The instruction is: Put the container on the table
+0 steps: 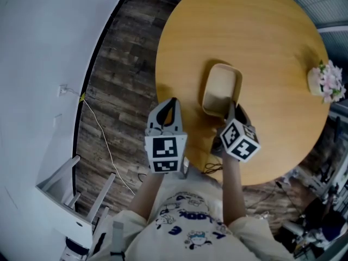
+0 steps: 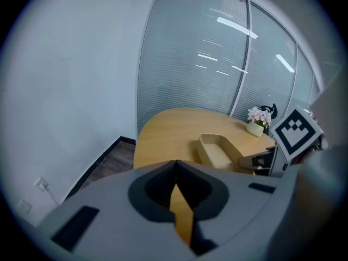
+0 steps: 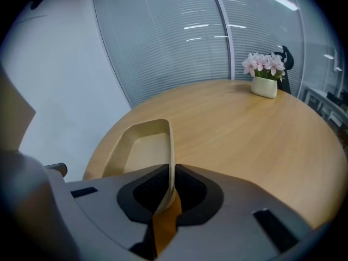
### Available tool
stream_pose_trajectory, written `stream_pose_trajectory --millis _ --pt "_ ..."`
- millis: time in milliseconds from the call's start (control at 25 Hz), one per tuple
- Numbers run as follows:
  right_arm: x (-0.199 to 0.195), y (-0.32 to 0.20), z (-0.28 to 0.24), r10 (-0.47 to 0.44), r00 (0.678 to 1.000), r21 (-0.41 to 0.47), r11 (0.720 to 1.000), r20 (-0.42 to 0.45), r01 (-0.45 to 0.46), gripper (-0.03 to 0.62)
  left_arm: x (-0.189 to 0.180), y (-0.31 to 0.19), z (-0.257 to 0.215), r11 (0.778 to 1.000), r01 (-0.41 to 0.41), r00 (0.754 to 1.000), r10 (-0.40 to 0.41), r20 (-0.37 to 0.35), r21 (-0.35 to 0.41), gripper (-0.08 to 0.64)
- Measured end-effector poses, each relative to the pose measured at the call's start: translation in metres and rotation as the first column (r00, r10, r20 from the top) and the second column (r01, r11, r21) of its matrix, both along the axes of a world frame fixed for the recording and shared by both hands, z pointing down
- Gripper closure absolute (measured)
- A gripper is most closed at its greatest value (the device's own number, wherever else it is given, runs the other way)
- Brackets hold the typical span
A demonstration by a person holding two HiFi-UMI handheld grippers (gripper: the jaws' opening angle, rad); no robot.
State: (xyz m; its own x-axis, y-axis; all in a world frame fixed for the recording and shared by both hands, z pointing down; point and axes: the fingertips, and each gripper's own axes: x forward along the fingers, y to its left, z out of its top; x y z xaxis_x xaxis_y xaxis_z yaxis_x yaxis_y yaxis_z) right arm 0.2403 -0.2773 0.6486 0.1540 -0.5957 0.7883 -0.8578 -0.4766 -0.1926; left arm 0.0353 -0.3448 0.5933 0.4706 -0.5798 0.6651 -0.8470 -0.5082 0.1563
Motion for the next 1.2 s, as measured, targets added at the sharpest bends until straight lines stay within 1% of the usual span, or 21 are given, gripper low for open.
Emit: stream_pose_trajectory --millis 120,280,440,520,680,840,1080,1200 --pt "0.002 0.0 -0.005 -0.001 1.0 0.016 1.0 -0.014 0.001 0.575 -0.001 0.002 -0.003 1.0 0.004 1.0 -0.004 -0.002 0.005 0.557" --pt "0.004 0.001 -0.02 -0.004 0.999 0.05 0.999 -0.048 0.007 0.575 -0.002 0.003 -0.014 0.999 0.012 1.0 -0.012 -0.007 0.032 0.557" --pt "0.007 0.003 -0.053 -0.024 0.991 0.103 0.994 -0.129 0.038 0.575 -0.001 0.003 -0.038 0.997 0.024 0.999 -0.022 -0.027 0.08 0.557" --pt "0.007 0.0 -0.075 -0.036 0.984 0.148 0.987 -0.173 0.062 0.575 0.001 0.002 -0.054 0.993 0.028 0.999 -0.024 -0.041 0.112 0.557" --pt "0.002 -0.006 -0.121 -0.043 0.972 0.238 0.966 -0.23 0.099 0.575 0.002 0.0 -0.09 0.982 0.038 0.997 -0.024 -0.079 0.187 0.557" --pt "-0.002 -0.006 -0.162 -0.059 0.963 0.318 0.937 -0.265 0.145 0.575 0.007 0.004 -0.127 0.965 0.051 0.993 -0.022 -0.115 0.258 0.557" --pt "-0.007 -0.005 -0.21 -0.077 0.952 0.418 0.886 -0.295 0.201 0.577 0.013 0.007 -0.174 0.93 0.07 0.988 -0.015 -0.153 0.361 0.557" --pt "-0.011 -0.004 -0.232 -0.078 0.946 0.458 0.86 -0.313 0.223 0.577 0.011 0.009 -0.194 0.914 0.082 0.985 -0.014 -0.171 0.398 0.557"
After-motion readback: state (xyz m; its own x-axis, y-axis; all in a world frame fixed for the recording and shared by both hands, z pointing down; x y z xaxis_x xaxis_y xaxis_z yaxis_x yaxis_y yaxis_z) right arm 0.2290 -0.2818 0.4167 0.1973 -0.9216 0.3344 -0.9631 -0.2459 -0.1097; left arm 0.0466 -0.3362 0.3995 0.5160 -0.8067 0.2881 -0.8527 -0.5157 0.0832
